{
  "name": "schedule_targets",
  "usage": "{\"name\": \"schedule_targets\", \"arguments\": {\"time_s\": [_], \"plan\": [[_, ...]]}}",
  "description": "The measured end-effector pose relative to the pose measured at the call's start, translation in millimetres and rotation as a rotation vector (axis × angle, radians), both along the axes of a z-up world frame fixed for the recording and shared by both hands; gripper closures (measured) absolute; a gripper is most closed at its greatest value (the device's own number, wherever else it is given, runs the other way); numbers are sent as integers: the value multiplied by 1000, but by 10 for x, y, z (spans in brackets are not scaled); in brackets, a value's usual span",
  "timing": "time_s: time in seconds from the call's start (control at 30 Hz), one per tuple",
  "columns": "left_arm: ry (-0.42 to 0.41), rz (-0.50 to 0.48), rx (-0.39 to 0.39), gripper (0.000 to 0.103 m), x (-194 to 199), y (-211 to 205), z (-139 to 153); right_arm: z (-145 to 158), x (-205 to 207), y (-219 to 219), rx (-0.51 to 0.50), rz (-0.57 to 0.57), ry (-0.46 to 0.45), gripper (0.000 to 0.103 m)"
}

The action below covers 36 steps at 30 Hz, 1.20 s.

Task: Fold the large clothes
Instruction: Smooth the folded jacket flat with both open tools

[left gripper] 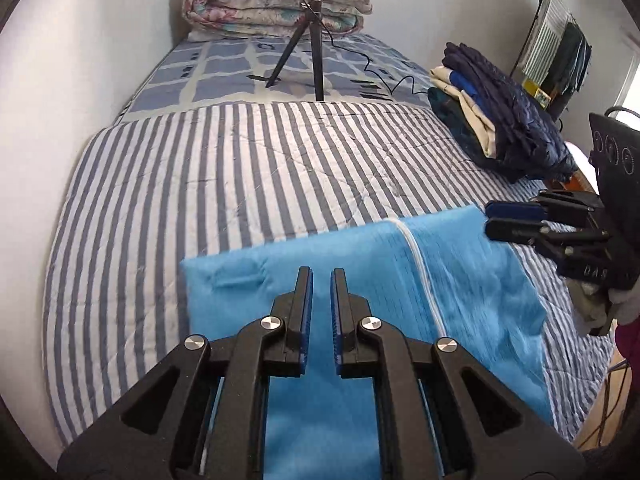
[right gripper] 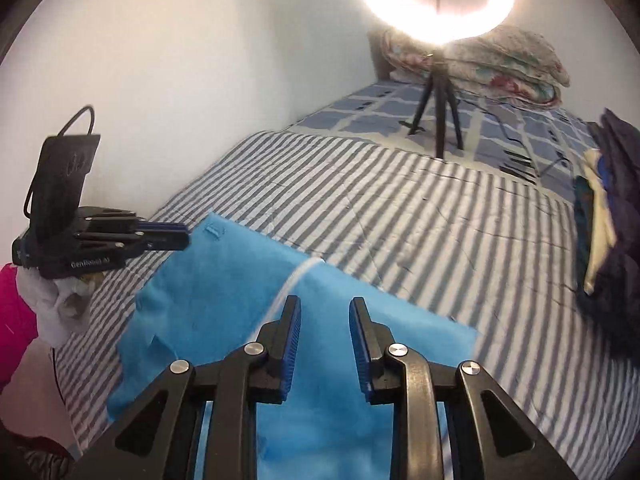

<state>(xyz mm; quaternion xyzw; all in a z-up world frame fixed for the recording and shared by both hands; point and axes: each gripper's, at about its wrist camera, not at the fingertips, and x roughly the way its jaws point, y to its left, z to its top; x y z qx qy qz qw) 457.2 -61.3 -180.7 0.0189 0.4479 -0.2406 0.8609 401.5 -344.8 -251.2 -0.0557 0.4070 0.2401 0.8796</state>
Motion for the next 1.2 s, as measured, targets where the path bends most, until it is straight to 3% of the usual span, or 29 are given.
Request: {"name": "schedule_targets", "arguments": {"time_s": [0.1,0.3,0.4,0.5,0.67,0.8,0.97,1.07,1.2], "plan": [[14,-18,25,98,174,-154,-152,-190,150,180,-37,33,22,79],[57,-38,159,98,372,-302,-585,-575,326,406,-163,68,96,79],[51,-30,134,96,351,-250,-687,-740,361,394,-168,53,131,81],[39,-12,111,96,287,-153,-616,-596,292,287,-122,60,129,82],[5,57,76,96,140,216,-458,-390,82,-171,-41,-25,80,79],[29,92,72,96,71,450,-545,-550,-127,-468,-67,-70,99,78],[-8,95,102,92,-130,549,-759,-770,-387,-774,6,-121,102,78],[33,130,46,92,-171,700,-724,-743,-576,-833,-20,-133,100,78],[48,146,50,87,-322,906,-635,-662,-888,-876,-75,-93,105,77]]}}
